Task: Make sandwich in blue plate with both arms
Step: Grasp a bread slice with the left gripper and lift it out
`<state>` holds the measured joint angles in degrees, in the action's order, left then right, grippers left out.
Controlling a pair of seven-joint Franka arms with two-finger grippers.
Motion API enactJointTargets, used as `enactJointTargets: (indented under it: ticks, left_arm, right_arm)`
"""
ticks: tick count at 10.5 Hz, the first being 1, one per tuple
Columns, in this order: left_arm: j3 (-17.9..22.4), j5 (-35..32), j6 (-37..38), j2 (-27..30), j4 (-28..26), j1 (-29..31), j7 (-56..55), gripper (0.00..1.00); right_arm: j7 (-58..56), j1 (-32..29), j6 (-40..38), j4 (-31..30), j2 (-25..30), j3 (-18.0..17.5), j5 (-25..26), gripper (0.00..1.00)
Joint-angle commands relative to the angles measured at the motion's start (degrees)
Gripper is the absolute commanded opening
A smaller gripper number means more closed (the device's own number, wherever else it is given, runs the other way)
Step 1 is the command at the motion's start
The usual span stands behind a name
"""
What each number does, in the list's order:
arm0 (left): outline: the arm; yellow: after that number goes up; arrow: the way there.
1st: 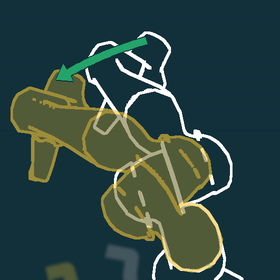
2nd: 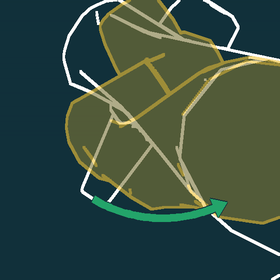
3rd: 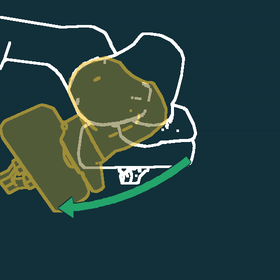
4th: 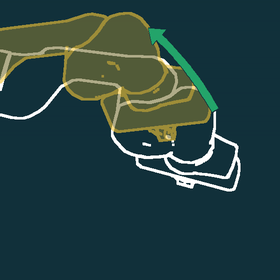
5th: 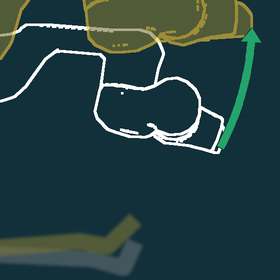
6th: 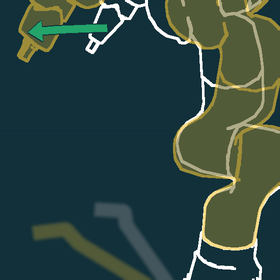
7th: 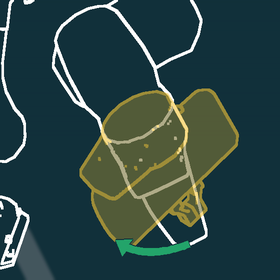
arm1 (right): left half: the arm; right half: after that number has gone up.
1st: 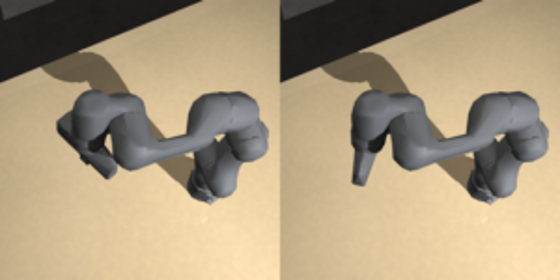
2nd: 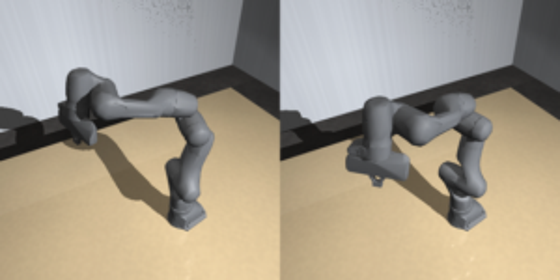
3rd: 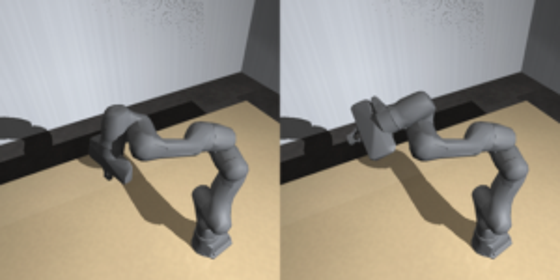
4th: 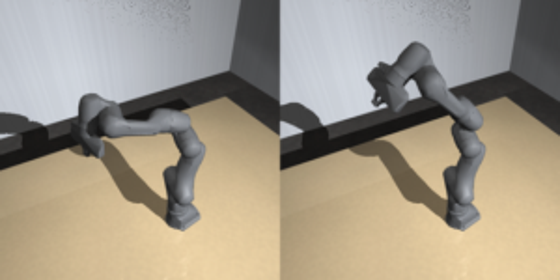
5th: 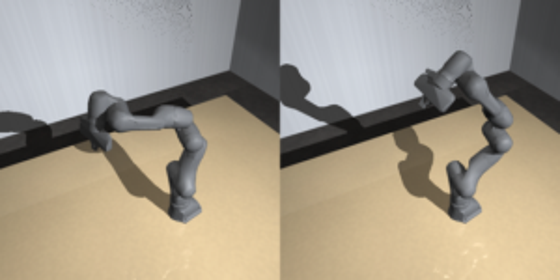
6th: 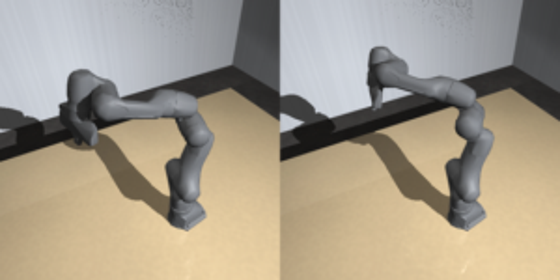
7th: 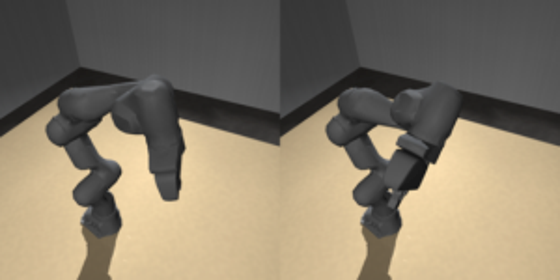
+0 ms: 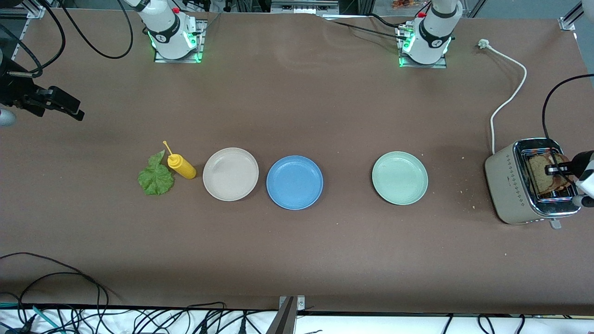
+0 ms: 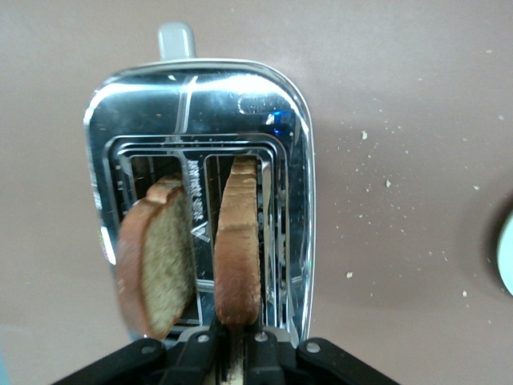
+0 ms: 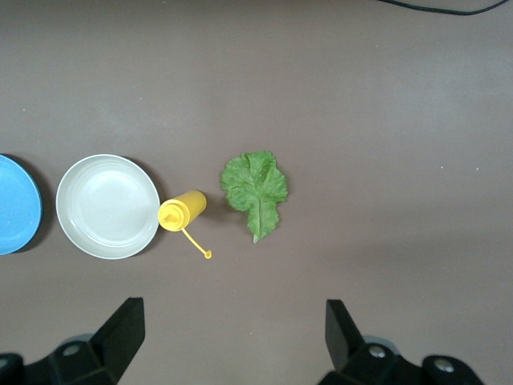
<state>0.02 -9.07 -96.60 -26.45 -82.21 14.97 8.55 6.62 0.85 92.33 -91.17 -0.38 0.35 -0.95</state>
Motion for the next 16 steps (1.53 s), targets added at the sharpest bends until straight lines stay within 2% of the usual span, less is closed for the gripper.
enactJointTargets:
  ticks: [1,4,6,10,13,16]
  left_arm:
    - [-0.81,-0.33,4.29,6.13,-0.23,0.15,3.40,0.00]
    - [-1.77,-0.16,9.04,9.13,1.25,-0.38,3.49,0.00]
    - [-2.92,1.85,12.47,9.13,5.38,-0.55,3.40,0.00]
    - [-4.41,2.39,12.66,8.52,6.45,-2.65,3.05,0.00]
    - [-4.24,10.10,11.88,5.80,5.23,-7.74,-2.20,0.00]
    - [-4.24,22.21,8.55,3.70,3.46,-13.72,-9.75,0.00]
  right_arm:
    - [-0.38,-0.15,-1.27,1.35,-0.33,0.09,-0.01,1.00]
    - [-0.38,-0.15,-1.27,1.35,-0.33,0.09,0.07,1.00]
    - [-0.38,-0.15,-1.27,1.35,-0.33,0.09,-0.01,1.00]
    - [-0.38,-0.15,-1.27,1.35,-0.33,0.09,-0.01,1.00]
    - [-0.38,-0.15,-1.27,1.35,-0.33,0.09,-0.01,1.00]
    - [-0.38,-0.24,-1.27,1.35,-0.33,0.09,-0.01,1.00]
